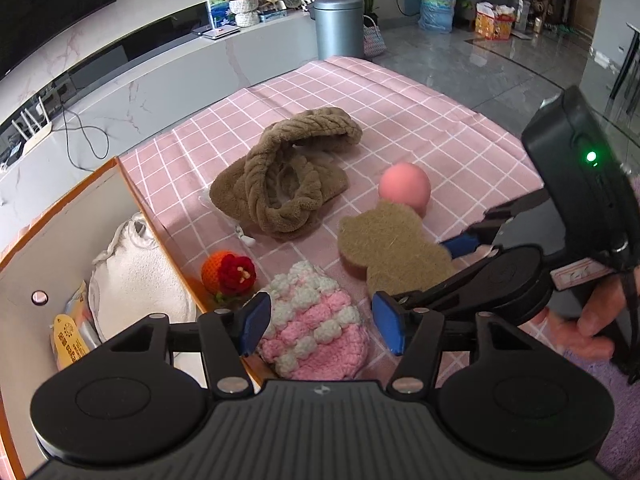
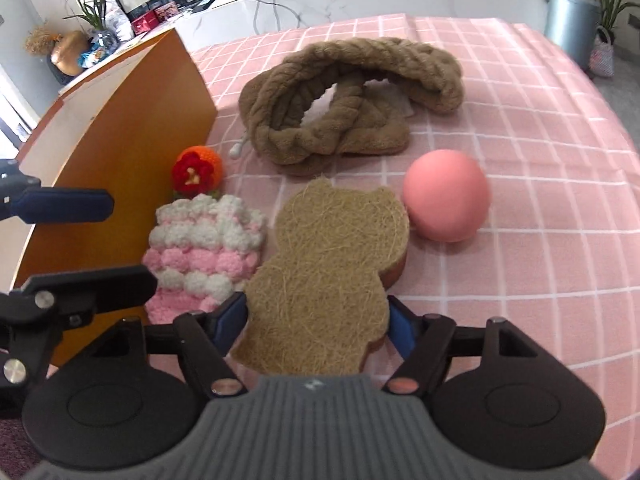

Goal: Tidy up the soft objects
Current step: 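Grasp the pink-white knit hat with the left tool while the right tool grasps the bear sponge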

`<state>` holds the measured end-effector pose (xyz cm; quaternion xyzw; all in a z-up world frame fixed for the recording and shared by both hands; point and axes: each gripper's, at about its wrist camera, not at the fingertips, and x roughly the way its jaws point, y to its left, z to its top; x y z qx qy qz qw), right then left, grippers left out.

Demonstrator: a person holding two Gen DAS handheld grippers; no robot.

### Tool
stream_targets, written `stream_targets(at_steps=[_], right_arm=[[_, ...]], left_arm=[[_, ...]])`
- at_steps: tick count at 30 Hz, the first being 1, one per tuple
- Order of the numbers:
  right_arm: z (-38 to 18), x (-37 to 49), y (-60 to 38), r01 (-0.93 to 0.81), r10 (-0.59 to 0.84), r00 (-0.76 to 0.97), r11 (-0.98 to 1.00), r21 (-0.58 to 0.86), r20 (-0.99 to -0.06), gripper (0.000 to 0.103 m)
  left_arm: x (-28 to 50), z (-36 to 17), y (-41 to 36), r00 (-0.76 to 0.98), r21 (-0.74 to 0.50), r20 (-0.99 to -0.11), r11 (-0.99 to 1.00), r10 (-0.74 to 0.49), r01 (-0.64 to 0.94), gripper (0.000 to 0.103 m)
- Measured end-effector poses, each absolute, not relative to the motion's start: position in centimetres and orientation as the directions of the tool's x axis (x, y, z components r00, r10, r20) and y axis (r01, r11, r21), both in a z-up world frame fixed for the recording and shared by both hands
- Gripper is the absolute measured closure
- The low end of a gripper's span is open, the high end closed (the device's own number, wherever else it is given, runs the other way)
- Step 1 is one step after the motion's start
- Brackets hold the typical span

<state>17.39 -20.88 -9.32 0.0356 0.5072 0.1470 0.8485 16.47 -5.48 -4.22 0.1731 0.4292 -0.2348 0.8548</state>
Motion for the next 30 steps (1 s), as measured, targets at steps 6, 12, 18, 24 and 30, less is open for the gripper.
stream_targets(at_steps=[6, 12, 18, 24, 30], right_arm=[[-8.3, 16.6, -22.0, -0.295, 0.283, 0.432, 0.942, 0.163, -0.856, 0.031], [-7.6, 16.8, -24.2, -0.283, 0.363, 0.407, 0.923, 0.262, -0.838, 0.031], [-7.7, 16.4, -24.1, -0.327, 0.372, 0.375, 0.910, 0.254, -0.849, 0.031], [-8.2, 16.7, -24.7, -0.302, 0.370, 0.367, 0.915, 0.267, -0.854, 0.031], [-8.4, 16.6, -24.7, -0.296, 0.361, 0.364, 0.919, 0.261, -0.859, 0.031]], left_arm=[[16.4, -4.9, -6.8, 0.486, 0.159, -0.845, 0.765, -0.220, 0.624, 0.027], [16.0, -7.3, -9.5, 0.462, 0.312, -0.884, 0.650, -0.068, 0.693, 0.027], [15.9, -9.9, -11.6, 0.487, 0.449, -0.869, 0.560, 0.091, 0.697, 0.028], [16.4, -11.4, -13.1, 0.462, 0.483, -0.869, 0.514, 0.178, 0.709, 0.027], [18.7, -12.2, -12.8, 0.411, 0.453, -0.882, 0.658, 0.231, 0.602, 0.031]])
